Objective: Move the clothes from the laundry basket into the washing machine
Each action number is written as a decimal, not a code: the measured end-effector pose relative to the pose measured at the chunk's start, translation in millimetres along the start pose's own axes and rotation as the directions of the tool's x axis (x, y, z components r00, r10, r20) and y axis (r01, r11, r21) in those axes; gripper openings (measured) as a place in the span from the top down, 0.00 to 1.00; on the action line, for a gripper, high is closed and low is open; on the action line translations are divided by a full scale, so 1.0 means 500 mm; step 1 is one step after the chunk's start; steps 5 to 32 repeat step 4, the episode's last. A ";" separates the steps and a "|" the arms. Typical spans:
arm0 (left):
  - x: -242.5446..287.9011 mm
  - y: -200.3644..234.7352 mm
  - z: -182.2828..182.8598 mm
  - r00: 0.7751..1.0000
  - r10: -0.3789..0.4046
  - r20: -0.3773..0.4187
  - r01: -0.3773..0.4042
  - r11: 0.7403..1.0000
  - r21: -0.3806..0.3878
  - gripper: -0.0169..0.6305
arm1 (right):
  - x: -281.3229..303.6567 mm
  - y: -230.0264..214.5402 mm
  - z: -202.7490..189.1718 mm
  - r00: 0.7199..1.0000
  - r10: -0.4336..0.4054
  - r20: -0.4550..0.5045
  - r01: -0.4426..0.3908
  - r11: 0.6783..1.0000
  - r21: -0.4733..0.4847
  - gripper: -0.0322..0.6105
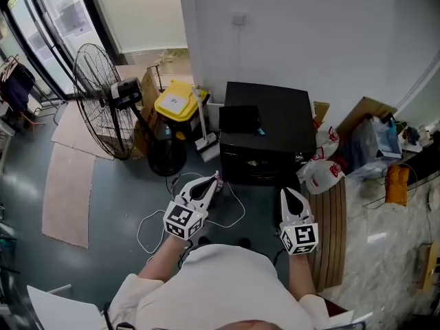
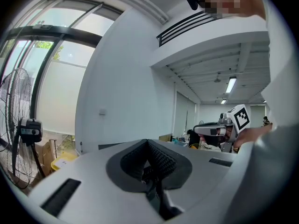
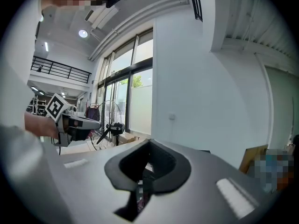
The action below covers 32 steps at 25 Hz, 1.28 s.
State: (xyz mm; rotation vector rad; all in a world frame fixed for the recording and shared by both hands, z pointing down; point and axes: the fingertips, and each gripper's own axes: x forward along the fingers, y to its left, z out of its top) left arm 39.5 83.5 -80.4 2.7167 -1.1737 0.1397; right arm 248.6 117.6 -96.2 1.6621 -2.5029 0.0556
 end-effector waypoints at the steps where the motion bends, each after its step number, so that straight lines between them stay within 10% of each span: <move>1: 0.001 0.001 0.002 1.000 0.001 0.000 -0.001 1.000 -0.001 0.96 | 0.001 0.002 0.002 1.000 0.005 0.001 -0.005 1.000 -0.003 0.93; 32: 0.002 0.001 0.005 1.000 0.001 -0.001 -0.001 1.000 -0.004 0.96 | 0.002 0.007 0.004 1.000 0.015 0.001 -0.015 1.000 -0.009 0.93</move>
